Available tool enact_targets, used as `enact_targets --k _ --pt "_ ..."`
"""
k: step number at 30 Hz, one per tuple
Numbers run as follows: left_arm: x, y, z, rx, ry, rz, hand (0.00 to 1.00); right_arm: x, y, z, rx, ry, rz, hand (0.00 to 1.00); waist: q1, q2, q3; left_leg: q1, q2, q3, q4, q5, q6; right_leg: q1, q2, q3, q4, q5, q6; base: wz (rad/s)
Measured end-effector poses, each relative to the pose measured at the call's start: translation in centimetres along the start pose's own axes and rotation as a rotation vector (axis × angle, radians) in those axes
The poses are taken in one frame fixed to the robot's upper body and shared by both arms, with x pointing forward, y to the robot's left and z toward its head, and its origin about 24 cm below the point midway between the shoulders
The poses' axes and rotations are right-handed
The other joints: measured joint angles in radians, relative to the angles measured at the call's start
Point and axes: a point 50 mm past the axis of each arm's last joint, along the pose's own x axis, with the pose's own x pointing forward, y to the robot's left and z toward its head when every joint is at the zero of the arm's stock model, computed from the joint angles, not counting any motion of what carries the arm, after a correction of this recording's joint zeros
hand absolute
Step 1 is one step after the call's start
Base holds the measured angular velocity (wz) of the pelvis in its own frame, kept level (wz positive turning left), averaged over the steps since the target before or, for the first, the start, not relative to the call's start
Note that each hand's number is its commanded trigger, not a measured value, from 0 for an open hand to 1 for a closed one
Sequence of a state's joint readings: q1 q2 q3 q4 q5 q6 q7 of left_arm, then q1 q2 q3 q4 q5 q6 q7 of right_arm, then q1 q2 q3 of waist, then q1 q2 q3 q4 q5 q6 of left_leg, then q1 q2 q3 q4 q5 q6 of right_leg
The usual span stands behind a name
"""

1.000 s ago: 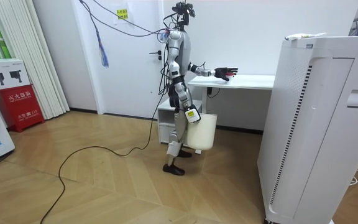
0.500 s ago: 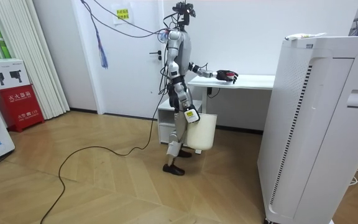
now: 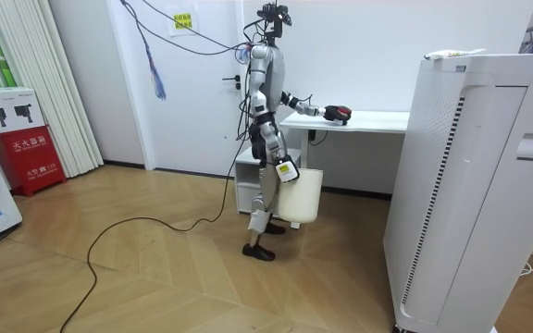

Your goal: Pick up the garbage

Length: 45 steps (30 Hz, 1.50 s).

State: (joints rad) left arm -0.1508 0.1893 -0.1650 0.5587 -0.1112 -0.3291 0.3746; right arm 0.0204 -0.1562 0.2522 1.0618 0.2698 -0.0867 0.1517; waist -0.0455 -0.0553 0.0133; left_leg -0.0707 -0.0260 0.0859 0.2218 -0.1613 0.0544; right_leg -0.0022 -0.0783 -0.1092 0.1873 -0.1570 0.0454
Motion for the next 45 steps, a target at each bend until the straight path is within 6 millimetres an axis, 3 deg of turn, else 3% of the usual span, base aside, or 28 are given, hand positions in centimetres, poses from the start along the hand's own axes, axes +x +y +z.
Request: enact_targets --k 5,8,13,22,29,33,34,35,36,37,45 --pt "0.1 -0.5 0.5 -0.02 -0.001 -0.045 1.0 0.3 -0.6 1.7 -0.019 -0.031 -0.026 1.0 -0.001 0.001 -0.0006 -0.014 0.001 0.006 0.004 0.0 0.001 -0.013 0.0 0.005 0.004 0.0 0.0 -0.02" --pt "0.0 -1.8 1.6 -0.045 -0.024 -0.119 1.0 0.3 -1.2 3.0 -0.023 -0.075 -0.059 1.0 0.0 -0.002 -0.0006 -0.035 0.002 0.005 0.014 0.0 0.001 -0.038 -0.001 0.004 0.019 0.0 0.0 0.0" --pt "-0.7 -4.8 5.0 -0.093 -0.152 -0.321 1.0 0.2 -1.7 6.4 -0.023 -0.207 -0.093 1.0 -0.01 -0.023 0.0014 -0.047 0.007 0.013 0.022 0.0 0.001 -0.05 0.001 0.007 0.021 0.001 -0.001 -0.05" --pt "-2.4 -7.8 8.3 -0.169 -0.262 -0.525 1.0 -0.2 -1.7 9.7 -0.003 -0.335 -0.133 1.0 -0.011 -0.023 0.0019 -0.071 0.015 0.029 0.037 -0.005 0.0 -0.084 0.006 0.026 0.037 0.002 -0.003 -0.07" --pt "-3.4 -9.1 8.1 -0.148 -0.264 -0.655 1.0 -0.2 -1.5 12.1 -0.012 -0.399 -0.14 1.0 -0.01 -0.02 0.0039 -0.054 0.016 0.049 0.038 -0.006 0.001 -0.074 0.005 0.041 0.041 0.002 -0.003 -0.06" --pt "-4.5 -10.4 7.8 -0.145 -0.251 -0.757 1.0 -0.4 -1.3 12.9 -0.016 -0.428 -0.132 1.0 -0.01 0.001 0.0161 -0.059 0.016 0.051 0.037 -0.01 0.006 -0.086 0.005 0.043 0.048 0.002 -0.002 -0.03" --pt "-4.8 -10.7 7.7 -0.141 -0.249 -0.783 0.96 -0.4 -1.3 13.1 -0.017 -0.434 -0.131 1.0 -0.014 0.006 0.0191 -0.063 0.016 0.052 0.037 -0.01 0.006 -0.092 0.005 0.043 0.052 0.002 -0.003 -0.07" --pt "-4.9 -10.8 7.7 -0.137 -0.247 -0.796 0.8 -0.4 -1.3 13.1 -0.017 -0.434 -0.131 1.0 -0.014 0.007 0.0186 -0.065 0.017 0.052 0.037 -0.009 0.006 -0.096 0.005 0.044 0.054 0.002 -0.003 -0.07" --pt "-5.1 -11.0 7.6 -0.133 -0.246 -0.818 0.51 -0.4 -1.3 13.2 -0.018 -0.435 -0.131 1.0 -0.014 0.008 0.0183 -0.067 0.018 0.056 0.037 -0.009 0.006 -0.102 0.007 0.05 0.057 0.002 -0.003 -0.11" --pt "-5.3 -11.2 7.6 -0.131 -0.246 -0.834 0.0 -0.4 -1.3 13.2 -0.018 -0.436 -0.131 1.0 -0.014 0.008 0.0182 -0.068 0.02 0.063 0.037 -0.009 0.006 -0.104 0.008 0.055 0.057 0.002 -0.003 -0.12" --pt "-5.5 -11.5 7.4 -0.123 -0.234 -0.868 0.0 -0.4 -1.3 13.2 -0.019 -0.435 -0.132 1.0 -0.037 0.008 0.0171 -0.067 0.02 0.079 0.034 -0.009 0.006 -0.11 0.008 0.077 0.057 0.002 -0.002 -0.06"
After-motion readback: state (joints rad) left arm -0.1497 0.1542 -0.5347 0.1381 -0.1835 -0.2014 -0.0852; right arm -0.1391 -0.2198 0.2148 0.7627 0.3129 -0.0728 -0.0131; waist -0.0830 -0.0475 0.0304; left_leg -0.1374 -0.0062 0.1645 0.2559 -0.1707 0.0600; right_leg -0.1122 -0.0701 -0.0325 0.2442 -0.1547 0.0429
